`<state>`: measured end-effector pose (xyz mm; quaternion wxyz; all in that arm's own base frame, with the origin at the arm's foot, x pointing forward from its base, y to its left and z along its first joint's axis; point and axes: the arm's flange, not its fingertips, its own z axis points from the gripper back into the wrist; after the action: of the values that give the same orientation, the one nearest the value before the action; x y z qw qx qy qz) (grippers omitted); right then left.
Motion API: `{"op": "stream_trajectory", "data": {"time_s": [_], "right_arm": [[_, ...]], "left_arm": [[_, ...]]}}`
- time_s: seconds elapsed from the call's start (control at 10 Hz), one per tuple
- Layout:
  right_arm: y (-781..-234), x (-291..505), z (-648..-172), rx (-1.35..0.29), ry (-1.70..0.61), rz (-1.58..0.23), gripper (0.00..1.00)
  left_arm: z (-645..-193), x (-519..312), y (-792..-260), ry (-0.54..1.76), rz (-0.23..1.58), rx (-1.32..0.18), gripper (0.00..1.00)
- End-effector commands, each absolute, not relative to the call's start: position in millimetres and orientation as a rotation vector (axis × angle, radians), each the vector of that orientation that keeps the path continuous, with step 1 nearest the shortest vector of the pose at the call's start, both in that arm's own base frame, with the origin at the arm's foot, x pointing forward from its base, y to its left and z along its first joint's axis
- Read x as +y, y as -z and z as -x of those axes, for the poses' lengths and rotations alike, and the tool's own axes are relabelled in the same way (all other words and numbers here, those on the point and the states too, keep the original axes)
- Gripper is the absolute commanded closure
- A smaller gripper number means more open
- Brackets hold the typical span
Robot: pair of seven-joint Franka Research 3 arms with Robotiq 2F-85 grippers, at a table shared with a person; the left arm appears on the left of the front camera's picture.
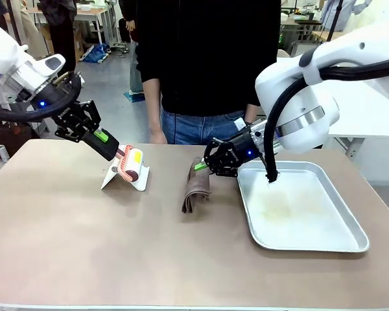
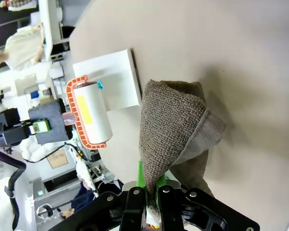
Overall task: Clean the surface of the table.
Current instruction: Return the Lint Roller and towel to their original positions.
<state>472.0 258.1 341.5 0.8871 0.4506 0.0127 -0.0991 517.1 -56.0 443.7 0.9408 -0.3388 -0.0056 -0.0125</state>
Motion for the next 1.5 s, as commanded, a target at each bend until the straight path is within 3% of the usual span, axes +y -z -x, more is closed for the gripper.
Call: {"op": "stream_trajectory", "data": {"time_s": [0.0, 0.9, 1.4], "right_arm": [[-342.9, 252.1, -472.8, 0.056, 0.241, -0.973, 0.93], [-345.0, 233.9, -455.7, 0.051, 0.212, -1.04, 0.93], [-326.1, 236.8, -456.3, 0.113, 0.151, -0.912, 0.93]], "left_arm": [[-525.8, -63.1, -447.4, 0.025, 0.648, -0.01, 0.78], [-532.1, -104.5, -427.0, -0.017, 0.536, -0.075, 0.78], [-531.8, -112.4, -414.6, 0.011, 0.49, -0.058, 0.78]]}}
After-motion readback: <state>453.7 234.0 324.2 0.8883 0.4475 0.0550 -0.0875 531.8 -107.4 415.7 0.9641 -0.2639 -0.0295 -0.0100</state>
